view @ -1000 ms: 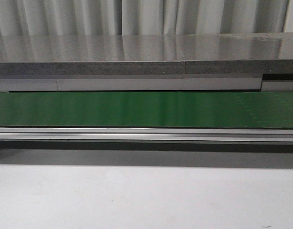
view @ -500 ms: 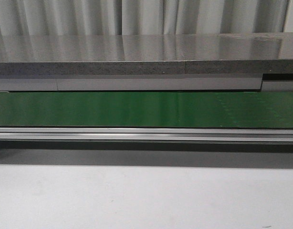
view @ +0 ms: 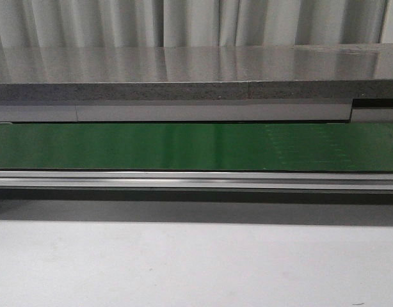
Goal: Move button from right to left
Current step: 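Close the right gripper around the button's black body, then lift the button and carry it over the conveyor belt with the right gripper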
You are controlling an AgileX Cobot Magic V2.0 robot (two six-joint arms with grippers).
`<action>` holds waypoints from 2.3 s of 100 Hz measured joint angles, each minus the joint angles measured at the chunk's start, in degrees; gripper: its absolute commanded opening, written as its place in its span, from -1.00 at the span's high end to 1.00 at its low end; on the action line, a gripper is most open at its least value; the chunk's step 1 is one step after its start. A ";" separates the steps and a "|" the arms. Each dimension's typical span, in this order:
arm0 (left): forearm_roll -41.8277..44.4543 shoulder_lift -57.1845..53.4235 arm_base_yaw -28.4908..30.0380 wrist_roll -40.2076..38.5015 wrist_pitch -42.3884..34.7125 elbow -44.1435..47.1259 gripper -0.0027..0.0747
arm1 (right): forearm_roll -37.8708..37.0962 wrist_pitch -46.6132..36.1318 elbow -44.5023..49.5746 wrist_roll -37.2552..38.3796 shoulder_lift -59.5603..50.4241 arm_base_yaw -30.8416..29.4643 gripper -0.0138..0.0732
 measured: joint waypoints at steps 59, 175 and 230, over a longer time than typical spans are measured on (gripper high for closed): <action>0.00 0.00 0.00 0.00 -0.07 0.00 0.98 | 3.46 -7.44 0.00 -4.13 7.46 -3.32 -0.56; 0.00 0.00 0.00 0.00 -0.07 0.00 0.98 | 8.70 0.33 -8.57 -5.12 1.35 -3.32 0.48; 0.00 0.00 0.00 0.00 -0.07 0.00 0.98 | 11.95 14.90 -9.98 -5.02 -5.90 13.11 0.47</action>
